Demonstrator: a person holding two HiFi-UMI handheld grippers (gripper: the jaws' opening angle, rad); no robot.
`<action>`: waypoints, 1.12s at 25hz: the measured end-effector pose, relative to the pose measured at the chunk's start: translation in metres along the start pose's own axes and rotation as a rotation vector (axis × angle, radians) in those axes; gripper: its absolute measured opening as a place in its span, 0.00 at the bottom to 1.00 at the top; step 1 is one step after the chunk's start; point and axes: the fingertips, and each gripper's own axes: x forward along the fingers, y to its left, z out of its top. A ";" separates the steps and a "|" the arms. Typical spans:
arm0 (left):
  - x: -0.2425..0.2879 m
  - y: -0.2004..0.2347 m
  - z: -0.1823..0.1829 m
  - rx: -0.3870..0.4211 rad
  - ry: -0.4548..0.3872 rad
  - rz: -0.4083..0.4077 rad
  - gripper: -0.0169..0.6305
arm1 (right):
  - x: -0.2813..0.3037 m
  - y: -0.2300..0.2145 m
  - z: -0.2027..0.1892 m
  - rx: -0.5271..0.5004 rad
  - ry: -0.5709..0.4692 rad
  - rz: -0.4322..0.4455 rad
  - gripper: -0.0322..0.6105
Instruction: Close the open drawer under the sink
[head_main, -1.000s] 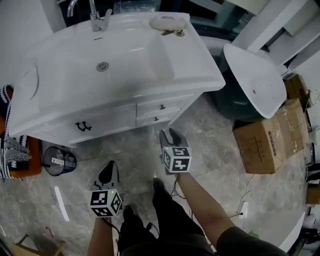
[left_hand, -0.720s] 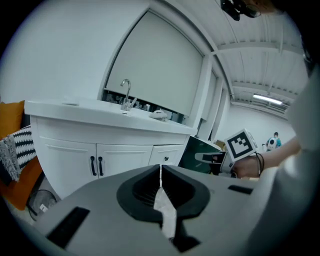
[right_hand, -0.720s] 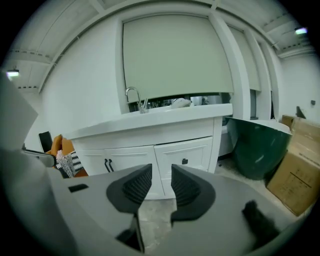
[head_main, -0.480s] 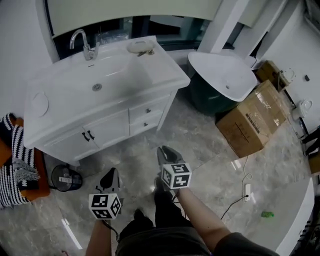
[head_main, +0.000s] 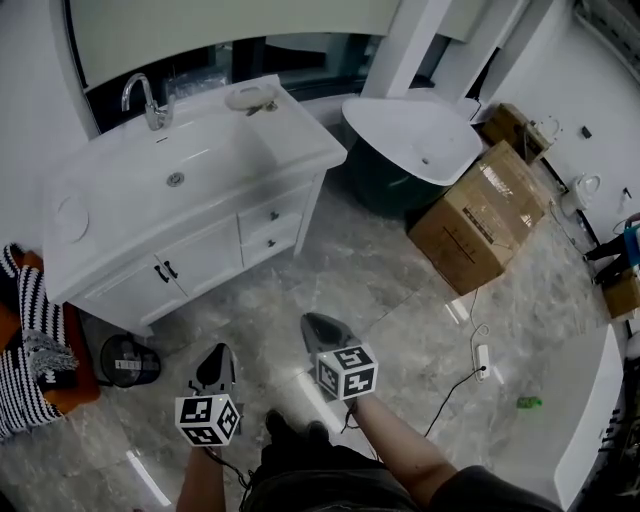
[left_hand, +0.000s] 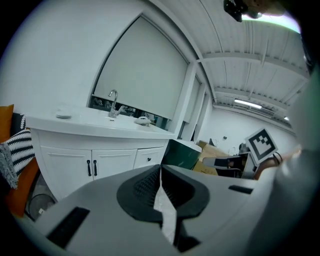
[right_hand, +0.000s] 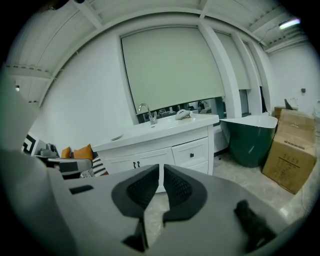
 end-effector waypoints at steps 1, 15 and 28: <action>-0.003 -0.003 -0.001 -0.003 0.002 -0.002 0.06 | -0.004 0.003 0.000 -0.003 -0.003 0.005 0.12; -0.079 -0.093 -0.017 0.041 -0.056 0.036 0.06 | -0.117 0.019 -0.006 -0.071 -0.069 0.114 0.12; -0.160 -0.221 -0.043 0.077 -0.152 0.040 0.06 | -0.252 0.011 -0.040 -0.137 -0.102 0.181 0.11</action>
